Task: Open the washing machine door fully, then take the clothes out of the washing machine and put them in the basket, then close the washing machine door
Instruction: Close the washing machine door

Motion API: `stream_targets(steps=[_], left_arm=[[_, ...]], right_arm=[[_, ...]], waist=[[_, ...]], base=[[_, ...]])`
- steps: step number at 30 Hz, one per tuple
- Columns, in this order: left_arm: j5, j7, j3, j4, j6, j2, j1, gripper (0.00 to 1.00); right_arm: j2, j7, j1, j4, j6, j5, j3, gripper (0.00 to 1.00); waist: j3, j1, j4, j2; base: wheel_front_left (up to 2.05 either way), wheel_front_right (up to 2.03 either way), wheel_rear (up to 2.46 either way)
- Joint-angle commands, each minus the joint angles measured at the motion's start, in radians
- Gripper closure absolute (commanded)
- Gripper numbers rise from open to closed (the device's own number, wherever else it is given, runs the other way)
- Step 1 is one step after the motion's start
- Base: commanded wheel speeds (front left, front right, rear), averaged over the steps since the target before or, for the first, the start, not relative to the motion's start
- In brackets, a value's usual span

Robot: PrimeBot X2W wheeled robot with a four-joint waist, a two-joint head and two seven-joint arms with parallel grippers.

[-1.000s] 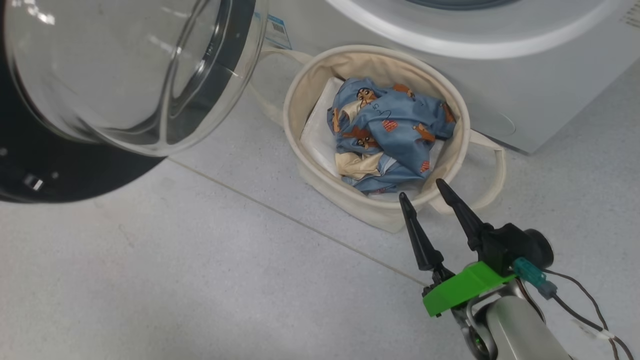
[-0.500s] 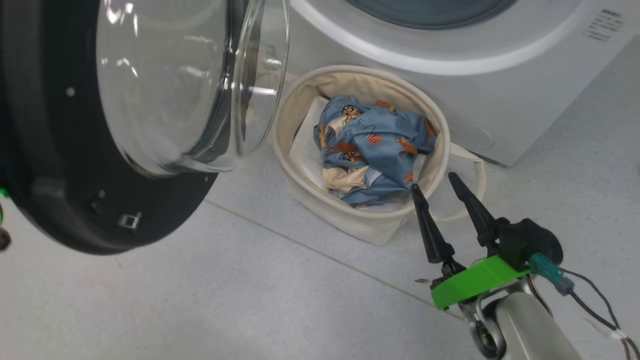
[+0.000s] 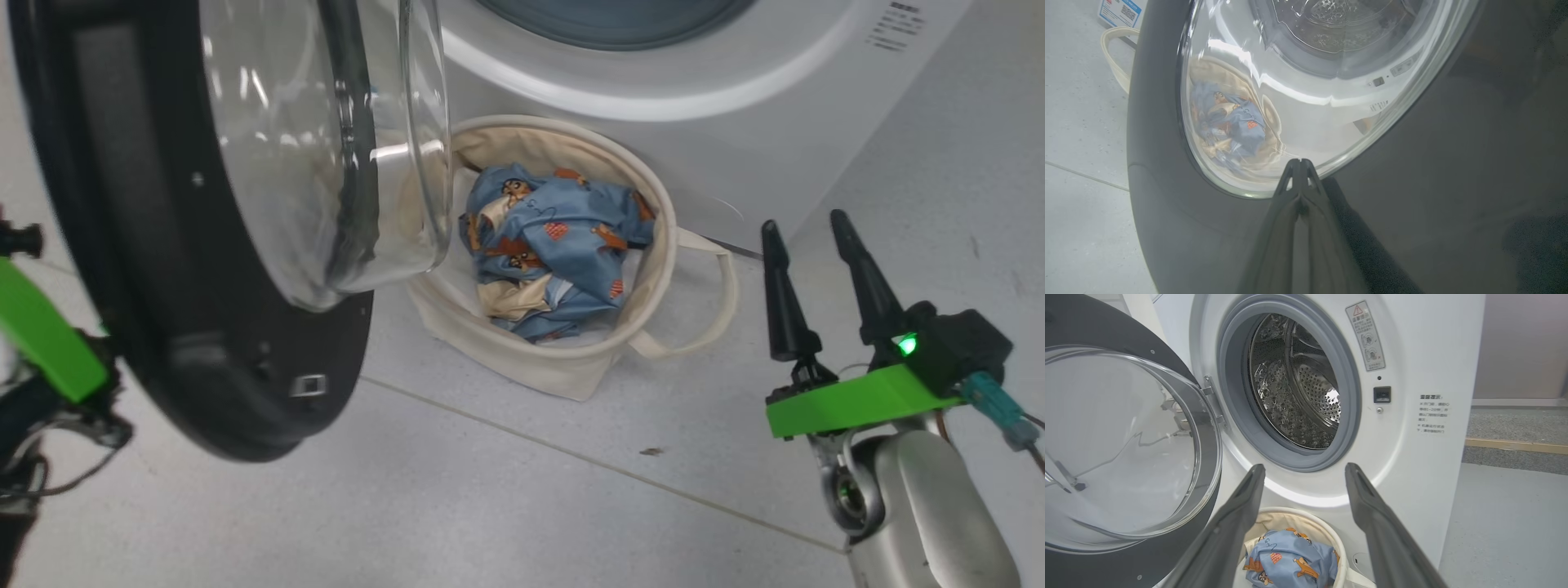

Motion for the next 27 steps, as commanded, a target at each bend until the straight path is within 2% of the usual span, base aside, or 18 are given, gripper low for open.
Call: stream_targets(steps=[1,12,18,27], left_arm=[[0.005,-0.003,0.033,-0.049,-0.007,0.027,-0.03,1.0],[0.07,-0.07,-0.09,-0.126,-0.007,-0.092,-0.045,1.0],[0.167,-0.178,-0.153,-0.072,-0.007,-0.129,-0.073,1.0],[0.178,-0.292,-0.235,0.008,-0.007,-0.168,-0.132,1.0]], right_arm=[[0.009,-0.012,-0.027,-0.039,0.0,0.007,0.016,0.0],[0.009,-0.012,-0.015,-0.049,0.0,0.038,-0.025,0.0],[0.009,-0.012,-0.001,-0.049,0.0,0.05,-0.031,0.0],[0.009,-0.012,0.026,-0.046,0.0,0.068,-0.032,0.0]], waist=[[0.002,0.0,-0.01,0.0],[-0.03,0.0,-0.074,0.0],[-0.051,0.0,-0.111,0.0],[-0.078,0.0,-0.171,0.0]], base=[[0.0,0.0,0.0],[0.0,0.0,0.0],[0.0,0.0,0.0],[0.0,0.0,0.0]])
